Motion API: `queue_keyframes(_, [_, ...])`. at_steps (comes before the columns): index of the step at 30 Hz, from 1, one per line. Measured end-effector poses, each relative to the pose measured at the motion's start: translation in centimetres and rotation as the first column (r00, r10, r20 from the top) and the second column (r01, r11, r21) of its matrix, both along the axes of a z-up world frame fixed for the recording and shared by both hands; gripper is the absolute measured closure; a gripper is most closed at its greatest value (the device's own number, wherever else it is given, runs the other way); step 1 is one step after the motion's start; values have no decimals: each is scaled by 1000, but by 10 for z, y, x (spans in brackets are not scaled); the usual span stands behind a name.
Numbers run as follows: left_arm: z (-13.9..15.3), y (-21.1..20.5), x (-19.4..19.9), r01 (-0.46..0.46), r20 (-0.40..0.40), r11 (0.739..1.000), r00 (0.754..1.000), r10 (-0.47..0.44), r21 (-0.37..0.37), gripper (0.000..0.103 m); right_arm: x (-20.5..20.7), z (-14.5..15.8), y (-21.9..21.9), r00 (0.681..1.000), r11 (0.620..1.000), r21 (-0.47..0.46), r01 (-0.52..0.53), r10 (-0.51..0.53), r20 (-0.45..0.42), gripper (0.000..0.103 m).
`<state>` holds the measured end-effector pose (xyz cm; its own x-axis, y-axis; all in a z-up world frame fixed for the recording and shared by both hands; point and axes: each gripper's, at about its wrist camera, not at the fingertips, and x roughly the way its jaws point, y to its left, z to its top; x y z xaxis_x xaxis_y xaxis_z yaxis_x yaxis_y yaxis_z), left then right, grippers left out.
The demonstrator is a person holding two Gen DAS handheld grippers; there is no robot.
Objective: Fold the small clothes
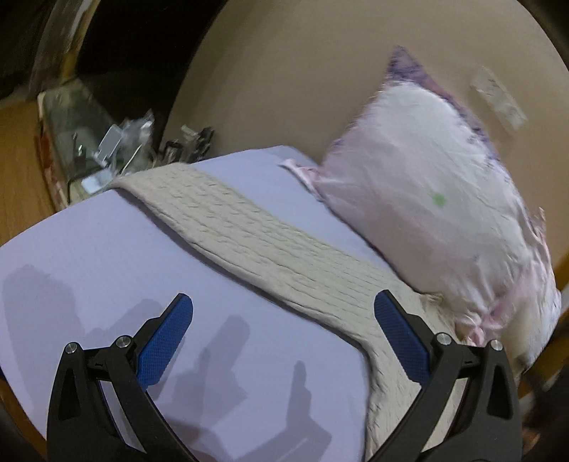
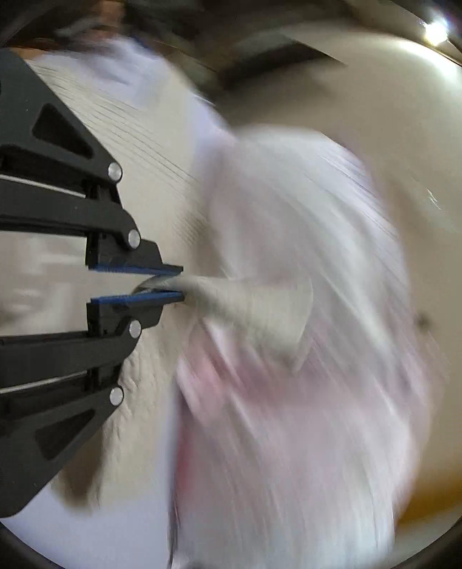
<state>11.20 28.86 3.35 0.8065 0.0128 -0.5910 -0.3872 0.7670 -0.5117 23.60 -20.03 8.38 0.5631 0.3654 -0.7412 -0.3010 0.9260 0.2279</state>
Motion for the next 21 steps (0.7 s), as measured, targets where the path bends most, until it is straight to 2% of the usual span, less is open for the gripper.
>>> queue_keyframes(1, [-2,5,3,-3,-5,1000,1000,3,-15,1,3,-23,32,992,997,5,-79,79,-103,83])
queue_keyframes(3, [-5,18,12,-25,-20,998,1000,24,-58,4,-1,-42,58,973,991,-2,-136,133,-190,61])
queue_keyframes(4, [-8,25,14,-37,-26,996,999,35,-78,7,-4,-41,59,975,991,5,-134,132,-178,56])
queue_keyframes(6, [-13,42,20,-70,-36,989,997,66,-131,15,-6,-30,44,987,994,34,-99,103,-120,41])
queue_keyframes(8, [-21,57,26,-107,-44,975,994,100,-193,21,-19,-10,17,996,997,63,-39,44,-75,38])
queue_keyframes(9, [-27,69,29,-135,-48,961,991,128,-242,26,-21,-5,4,998,997,75,-16,21,-65,36])
queue_keyframes(12, [-33,90,35,-189,-26,929,981,191,-318,33,-36,6,-42,997,995,79,66,-63,-41,33])
queue_keyframes(15, [-37,106,40,-233,-35,906,971,236,-354,42,-53,12,-67,992,990,72,122,-120,-37,32])
queue_keyframes(17, [-38,114,45,-259,-51,899,965,258,-352,57,-56,8,-82,988,985,80,154,-151,-39,32])
queue_keyframes(19, [-36,117,52,-296,-108,905,955,276,-306,88,-59,7,-94,985,980,94,173,-169,-42,32])
queue_keyframes(21, [-16,103,60,-293,-109,935,955,276,-200,93,-64,9,-106,983,977,109,184,-181,-39,32])
